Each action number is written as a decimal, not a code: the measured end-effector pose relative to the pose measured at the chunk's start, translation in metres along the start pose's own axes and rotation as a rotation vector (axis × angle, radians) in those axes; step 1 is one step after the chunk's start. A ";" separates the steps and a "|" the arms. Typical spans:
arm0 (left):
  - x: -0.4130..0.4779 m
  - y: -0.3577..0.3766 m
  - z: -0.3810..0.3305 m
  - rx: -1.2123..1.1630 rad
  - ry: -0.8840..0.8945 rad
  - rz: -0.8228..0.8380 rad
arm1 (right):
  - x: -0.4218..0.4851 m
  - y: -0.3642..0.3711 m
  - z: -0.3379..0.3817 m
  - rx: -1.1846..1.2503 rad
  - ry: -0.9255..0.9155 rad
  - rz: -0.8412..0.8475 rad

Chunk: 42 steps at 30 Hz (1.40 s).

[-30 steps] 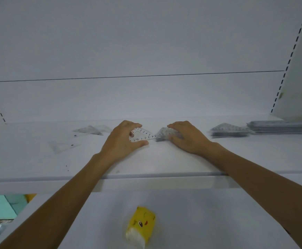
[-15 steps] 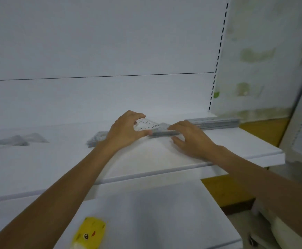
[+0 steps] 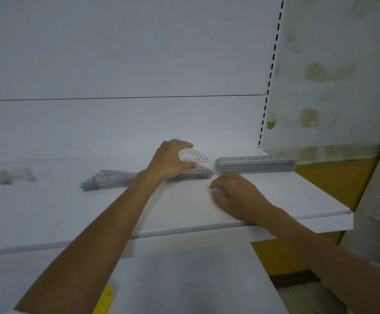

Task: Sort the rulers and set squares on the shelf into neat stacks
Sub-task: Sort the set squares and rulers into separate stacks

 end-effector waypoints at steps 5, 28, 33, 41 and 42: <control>-0.002 0.019 0.010 -0.046 -0.005 0.019 | 0.003 0.003 0.001 0.001 -0.027 -0.021; -0.010 0.012 0.011 0.148 0.020 -0.086 | 0.007 0.008 0.002 -0.030 -0.076 -0.035; -0.020 0.006 0.006 0.134 0.015 -0.126 | 0.005 0.007 0.003 -0.039 -0.059 -0.030; -0.034 -0.006 -0.012 0.216 0.059 -0.110 | -0.003 -0.008 0.009 -0.008 -0.097 -0.118; -0.040 -0.010 -0.014 0.232 0.090 -0.113 | -0.004 -0.010 0.013 -0.004 -0.119 -0.141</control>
Point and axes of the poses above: each hand's wrist, its own x-axis towards the middle knuckle, its own y-axis out of the palm, z = x × y, the point moved 9 cm from there along x, towards the middle knuckle, and after that the axes turned 14 degrees about y, right-handed, at the moved point
